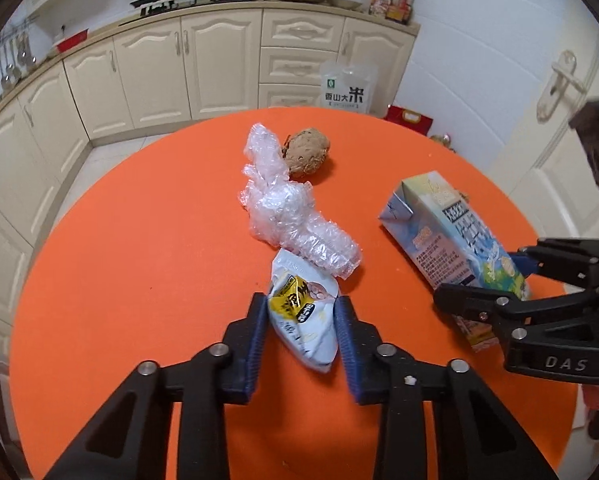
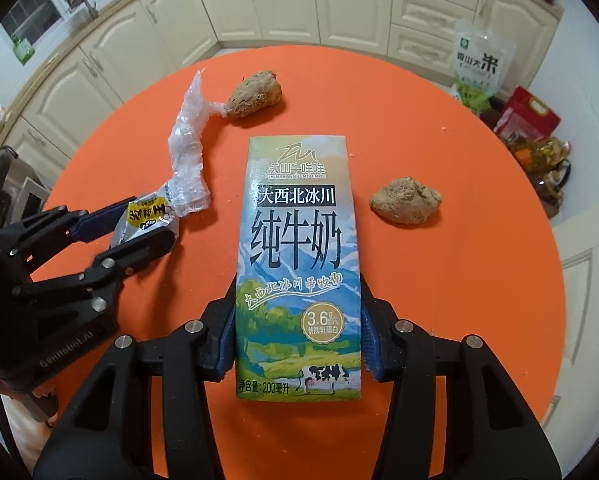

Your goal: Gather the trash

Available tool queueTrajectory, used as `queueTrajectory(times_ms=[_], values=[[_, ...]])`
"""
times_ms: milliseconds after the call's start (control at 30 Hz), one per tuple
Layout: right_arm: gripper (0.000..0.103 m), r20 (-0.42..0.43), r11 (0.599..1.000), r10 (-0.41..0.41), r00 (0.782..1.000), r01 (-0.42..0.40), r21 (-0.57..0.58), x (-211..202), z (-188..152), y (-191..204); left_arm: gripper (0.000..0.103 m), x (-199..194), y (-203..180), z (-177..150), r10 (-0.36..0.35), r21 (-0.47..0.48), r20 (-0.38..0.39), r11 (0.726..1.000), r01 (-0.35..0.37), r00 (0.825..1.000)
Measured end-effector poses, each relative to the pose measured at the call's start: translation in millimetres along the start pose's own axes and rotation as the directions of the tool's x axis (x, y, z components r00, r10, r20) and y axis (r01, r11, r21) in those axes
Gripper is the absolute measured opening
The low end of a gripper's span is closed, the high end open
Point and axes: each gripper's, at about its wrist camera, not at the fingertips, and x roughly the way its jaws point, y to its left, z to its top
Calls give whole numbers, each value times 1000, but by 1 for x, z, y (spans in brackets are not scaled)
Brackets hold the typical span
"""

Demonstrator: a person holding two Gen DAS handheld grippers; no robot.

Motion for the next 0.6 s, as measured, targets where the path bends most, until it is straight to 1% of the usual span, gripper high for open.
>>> queueTrajectory(times_ms=[133, 167, 200, 233, 267, 367, 500, 600], values=[[46, -4, 1000, 3, 1000, -3, 6, -4, -10, 1, 25, -1, 5, -6, -28, -41, -17, 999, 27, 999], [46, -7, 1000, 11, 1000, -11, 11, -5, -12, -1, 25, -2, -5, -8, -25, -46, -16, 999, 24, 1000], [46, -12, 1000, 23, 1000, -23, 17, -7, -15, -3, 25, -3, -4, -11, -15, -52, -14, 999, 14, 1000], [46, -15, 999, 31, 999, -31, 24, -9, -18, -6, 20, -8, -5, -18, -8, -61, -9, 998, 8, 1000], [46, -14, 999, 34, 999, -34, 30, -12, -22, -8, 8, -14, -5, -22, -15, -70, -2, 997, 15, 1000], [46, 5, 999, 31, 1000, -31, 43, -23, -34, -16, 8, -27, -9, -30, -59, -89, 5, 994, 59, 998], [46, 35, 997, 35, 999, -37, 64, -41, -54, -25, 7, -39, -21, -43, -42, -93, 34, 995, 45, 999], [46, 57, 995, 37, 998, -42, 89, -57, -70, -34, 7, -45, -36, -55, -65, -88, 47, 994, 69, 997]])
